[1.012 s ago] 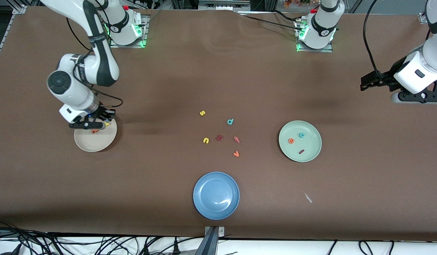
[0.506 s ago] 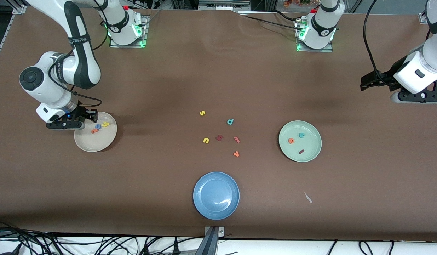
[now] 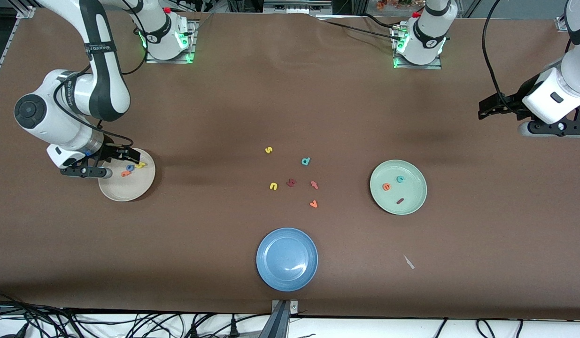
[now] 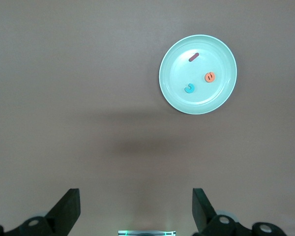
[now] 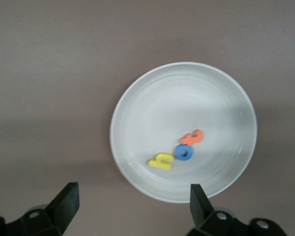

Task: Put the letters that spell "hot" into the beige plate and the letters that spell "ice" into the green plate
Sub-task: 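Lower the blue ring onto the beige plate and open the right gripper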

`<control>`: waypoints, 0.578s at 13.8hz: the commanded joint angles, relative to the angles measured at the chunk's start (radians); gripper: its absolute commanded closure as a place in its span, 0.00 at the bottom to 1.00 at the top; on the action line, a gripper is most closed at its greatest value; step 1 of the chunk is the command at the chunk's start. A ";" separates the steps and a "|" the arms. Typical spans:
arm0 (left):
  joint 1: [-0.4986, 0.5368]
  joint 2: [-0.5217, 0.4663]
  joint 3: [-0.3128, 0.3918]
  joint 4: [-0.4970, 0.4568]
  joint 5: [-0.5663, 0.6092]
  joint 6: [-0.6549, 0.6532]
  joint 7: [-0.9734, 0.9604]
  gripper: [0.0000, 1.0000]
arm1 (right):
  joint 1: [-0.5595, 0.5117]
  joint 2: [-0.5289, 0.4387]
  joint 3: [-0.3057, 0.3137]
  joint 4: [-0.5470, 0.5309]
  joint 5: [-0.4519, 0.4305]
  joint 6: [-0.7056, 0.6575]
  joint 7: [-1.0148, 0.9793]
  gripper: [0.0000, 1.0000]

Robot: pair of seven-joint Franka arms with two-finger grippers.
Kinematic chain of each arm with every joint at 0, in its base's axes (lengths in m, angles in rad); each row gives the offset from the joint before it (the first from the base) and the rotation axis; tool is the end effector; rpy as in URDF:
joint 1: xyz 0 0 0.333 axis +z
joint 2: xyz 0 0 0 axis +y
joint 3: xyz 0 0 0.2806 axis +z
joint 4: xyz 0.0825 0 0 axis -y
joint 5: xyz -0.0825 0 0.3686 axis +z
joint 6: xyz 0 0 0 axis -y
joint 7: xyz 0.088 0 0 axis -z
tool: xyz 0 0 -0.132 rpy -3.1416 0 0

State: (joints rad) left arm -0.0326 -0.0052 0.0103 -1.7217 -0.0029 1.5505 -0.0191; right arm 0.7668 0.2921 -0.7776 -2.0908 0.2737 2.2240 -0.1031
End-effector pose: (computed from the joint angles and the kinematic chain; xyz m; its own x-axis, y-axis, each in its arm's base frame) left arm 0.5226 -0.0120 0.4974 0.9862 -0.0030 -0.1653 -0.0030 -1.0000 -0.0002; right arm 0.5476 0.0065 0.2669 0.9960 -0.0670 -0.0589 -0.0677 -0.9977 -0.0087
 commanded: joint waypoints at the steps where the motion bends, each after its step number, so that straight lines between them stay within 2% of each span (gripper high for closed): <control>1: -0.001 -0.007 -0.001 0.011 0.023 -0.020 -0.010 0.00 | 0.006 -0.001 0.004 0.111 0.021 -0.189 0.066 0.00; 4: -0.001 -0.006 -0.003 0.011 0.023 -0.021 -0.013 0.00 | -0.006 -0.005 0.024 0.257 0.007 -0.410 0.156 0.00; 5: -0.001 -0.006 -0.001 0.011 0.023 -0.021 -0.012 0.00 | -0.064 -0.042 0.100 0.274 -0.026 -0.424 0.161 0.00; 6: -0.001 -0.006 -0.003 0.011 0.023 -0.021 -0.012 0.00 | -0.186 -0.089 0.227 0.281 -0.101 -0.431 0.171 0.00; 7: -0.001 -0.006 -0.003 0.011 0.023 -0.021 -0.013 0.00 | -0.307 -0.123 0.383 0.287 -0.175 -0.434 0.171 0.00; 8: -0.001 -0.006 -0.001 0.011 0.023 -0.021 -0.012 0.00 | -0.411 -0.148 0.484 0.293 -0.214 -0.441 0.183 0.00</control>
State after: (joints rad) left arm -0.0324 -0.0052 0.0103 -1.7217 -0.0029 1.5490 -0.0192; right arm 0.5541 0.2255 -0.4979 -1.7978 0.1421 1.8129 0.0558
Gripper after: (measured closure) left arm 0.000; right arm 0.000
